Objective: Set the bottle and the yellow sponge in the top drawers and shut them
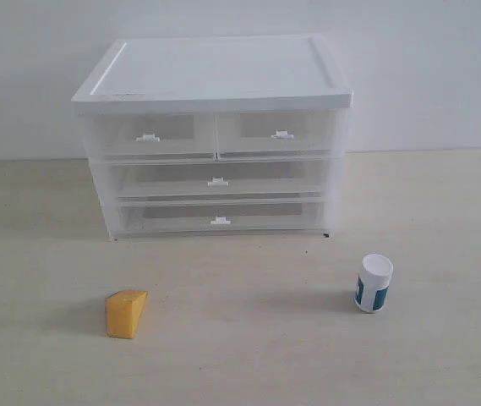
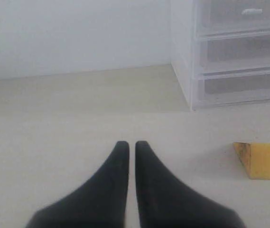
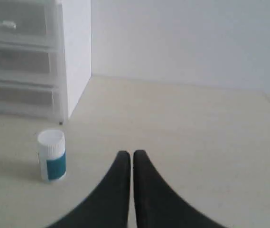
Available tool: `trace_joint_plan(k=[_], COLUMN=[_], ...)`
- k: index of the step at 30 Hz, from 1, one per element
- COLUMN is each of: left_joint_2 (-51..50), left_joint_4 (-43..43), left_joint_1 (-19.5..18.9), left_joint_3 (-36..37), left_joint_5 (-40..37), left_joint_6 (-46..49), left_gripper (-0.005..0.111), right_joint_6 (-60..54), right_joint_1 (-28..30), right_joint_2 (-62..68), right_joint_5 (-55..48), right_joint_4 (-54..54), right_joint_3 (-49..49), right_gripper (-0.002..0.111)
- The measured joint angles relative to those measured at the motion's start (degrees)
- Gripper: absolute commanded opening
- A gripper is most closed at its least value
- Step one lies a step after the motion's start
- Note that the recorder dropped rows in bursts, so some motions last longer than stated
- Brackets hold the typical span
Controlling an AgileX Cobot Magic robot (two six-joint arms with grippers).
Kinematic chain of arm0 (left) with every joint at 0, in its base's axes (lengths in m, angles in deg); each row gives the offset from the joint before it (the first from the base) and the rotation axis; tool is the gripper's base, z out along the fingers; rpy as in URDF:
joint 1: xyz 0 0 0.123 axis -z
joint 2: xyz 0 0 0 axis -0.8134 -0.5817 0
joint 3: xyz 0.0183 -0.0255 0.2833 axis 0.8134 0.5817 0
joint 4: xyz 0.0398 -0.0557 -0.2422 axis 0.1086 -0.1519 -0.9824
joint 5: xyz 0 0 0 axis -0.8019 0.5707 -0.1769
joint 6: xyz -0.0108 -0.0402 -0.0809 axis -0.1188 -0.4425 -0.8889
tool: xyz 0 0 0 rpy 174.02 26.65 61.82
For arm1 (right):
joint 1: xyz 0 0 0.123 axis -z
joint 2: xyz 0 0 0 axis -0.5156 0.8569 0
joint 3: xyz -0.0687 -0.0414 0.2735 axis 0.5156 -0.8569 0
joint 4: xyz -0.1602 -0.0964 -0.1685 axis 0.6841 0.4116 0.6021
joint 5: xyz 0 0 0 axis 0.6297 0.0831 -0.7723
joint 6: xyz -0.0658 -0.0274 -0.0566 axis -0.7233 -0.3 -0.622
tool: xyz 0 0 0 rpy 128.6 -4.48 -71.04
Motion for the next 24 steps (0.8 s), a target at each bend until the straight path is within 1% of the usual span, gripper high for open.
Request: trace_joint_plan(k=[4,9,12,14,19,24], left_joint_2=[0.00,0.00,0.00,0.00,0.00,0.00], left_joint_4=[0.00,0.00,0.00,0.00,0.00,0.00], left_joint_1=[0.00,0.00,0.00,0.00,0.00,0.00], left_joint_3=[0.00,0.00,0.00,0.00,0.00,0.00], left_joint_5=[0.00,0.00,0.00,0.00,0.00,0.00], left_joint_6=[0.00,0.00,0.00,0.00,0.00,0.00], left_gripper=[0.004,0.004,0.004,0.004,0.004,0.004], right_joint_6=[1.32,14.30,19.50,22.42,25.04,26.13], right_joint_1=[0.00,0.00,0.00,0.00,0.00,0.00], right_joint_2=[0.00,-0.08,-0.08,0.04,6.79,19.83], right_joint_5=[9.22,22.73,31.31,35.28,36.92,38.16], right_joint_4=[-1.19,-5.01,-4.37,-2.91,2.35,7.28], right_joint_3=[0.00,0.00,0.00,0.26,6.50,13.92], right_gripper=[0.000,0.000,0.000,0.000,0.000,0.000])
